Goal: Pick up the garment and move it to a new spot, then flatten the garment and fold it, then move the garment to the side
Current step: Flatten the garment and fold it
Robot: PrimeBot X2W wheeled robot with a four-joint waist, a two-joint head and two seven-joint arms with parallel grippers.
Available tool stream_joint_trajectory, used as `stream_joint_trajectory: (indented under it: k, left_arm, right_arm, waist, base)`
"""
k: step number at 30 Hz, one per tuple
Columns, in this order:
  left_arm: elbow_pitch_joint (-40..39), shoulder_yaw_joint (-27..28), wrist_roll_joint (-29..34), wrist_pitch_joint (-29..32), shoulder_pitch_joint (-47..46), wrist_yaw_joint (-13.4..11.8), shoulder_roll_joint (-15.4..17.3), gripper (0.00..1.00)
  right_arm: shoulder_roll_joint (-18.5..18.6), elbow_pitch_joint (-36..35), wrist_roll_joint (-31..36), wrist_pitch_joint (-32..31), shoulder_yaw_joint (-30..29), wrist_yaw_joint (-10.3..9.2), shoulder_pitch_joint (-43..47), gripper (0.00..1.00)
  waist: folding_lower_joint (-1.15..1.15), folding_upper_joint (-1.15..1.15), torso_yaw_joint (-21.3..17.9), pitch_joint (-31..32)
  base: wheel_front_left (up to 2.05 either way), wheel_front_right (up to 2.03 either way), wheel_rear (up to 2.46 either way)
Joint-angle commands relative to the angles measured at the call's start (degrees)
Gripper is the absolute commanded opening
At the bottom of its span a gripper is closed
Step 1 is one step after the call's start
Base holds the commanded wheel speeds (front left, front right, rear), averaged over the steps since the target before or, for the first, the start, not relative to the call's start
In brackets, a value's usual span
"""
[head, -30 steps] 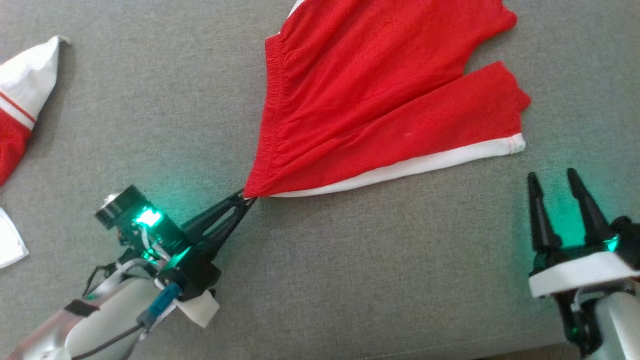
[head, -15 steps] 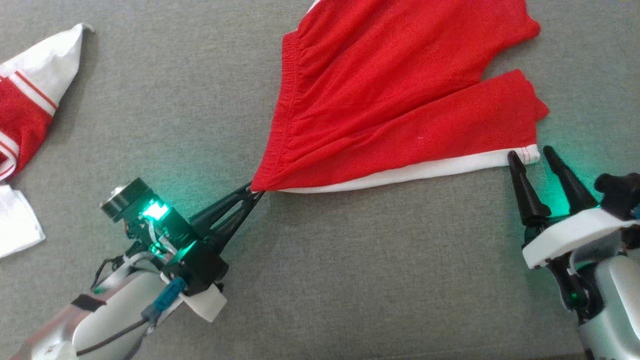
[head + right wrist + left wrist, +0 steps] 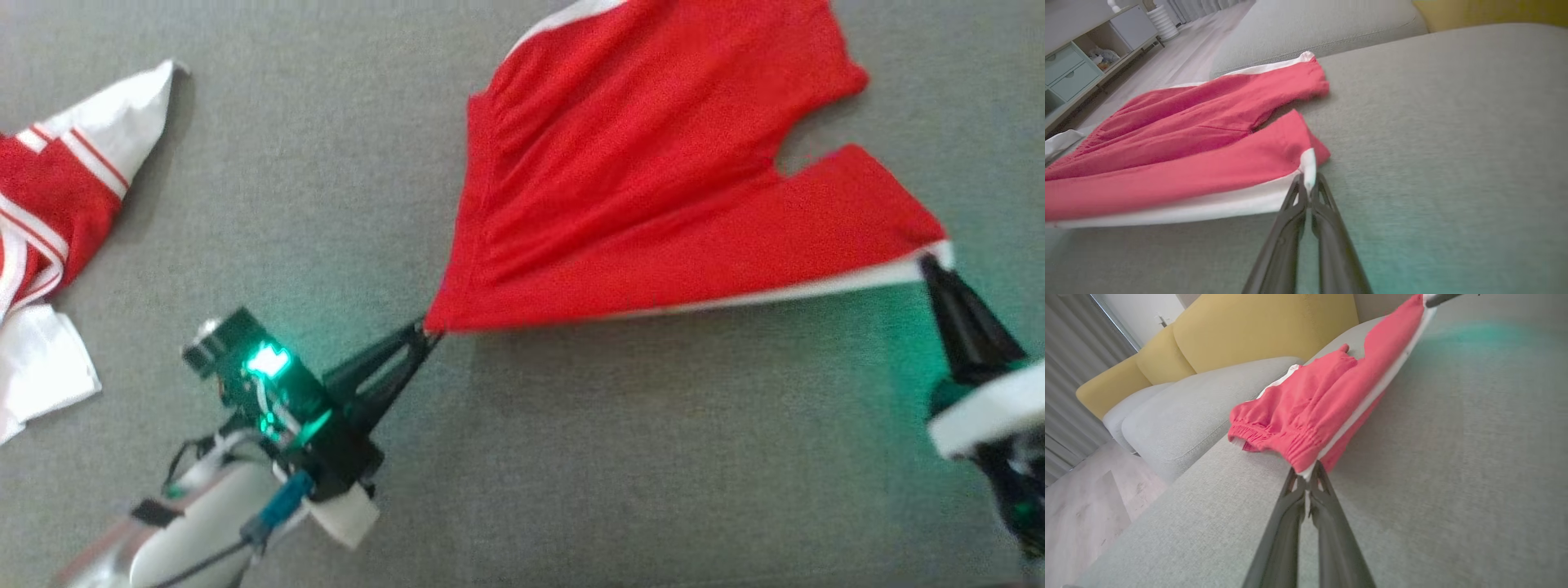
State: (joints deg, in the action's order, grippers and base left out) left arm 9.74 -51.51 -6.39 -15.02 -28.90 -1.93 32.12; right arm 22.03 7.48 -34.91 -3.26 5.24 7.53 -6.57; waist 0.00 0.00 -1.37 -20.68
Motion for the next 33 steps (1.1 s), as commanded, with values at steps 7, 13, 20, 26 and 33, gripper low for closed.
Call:
stream_joint_trajectory:
  k: [7,13,20,26,33]
  left_arm:
    - [-4.34,0.43,-0.64,0.49,7.69,0.51,5.52,0.00]
    - [-11.47,-2.09,-1.29,4.47,12.37,0.77,7.76,0.00]
    - [-18.81,-1.25,-2.09,7.90,9.60,1.51,7.80,0.00]
    - [-17.66,0.38,-4.57,10.04,1.59,5.46,5.07,0.00]
    - [-9.20,0.61,-12.66,12.32,-8.70,8.94,1.43,0.00]
  right_arm:
    - [5.99,-14.32,-3.28,-7.65,-8.36,-0.04,13.92,0.00]
    - [3.33,-24.09,-3.37,-14.20,-16.82,-0.04,25.64,0.00]
    - [0.21,-29.74,-0.63,-19.21,-21.91,-0.04,18.78,0.00]
    - [0.01,-23.88,2.49,-26.98,-19.21,-0.04,1.03,0.00]
    - [3.29,-11.09,4.34,-33.83,-13.72,-0.04,-16.78,0.00]
  waist:
    - [0.00,0.00,-4.07,4.89]
    - [0.00,0.00,-4.70,5.30]
    - [0.00,0.00,-3.54,3.89]
    - [0.00,0.00,0.16,0.72]
    - [0.00,0.00,5.46,-3.28]
  base:
    - [0.00,0.00,0.00]
    - [0.00,0.00,0.00]
    - [0.00,0.00,0.00]
    - [0.00,0.00,0.00]
    - [0.00,0.00,0.00]
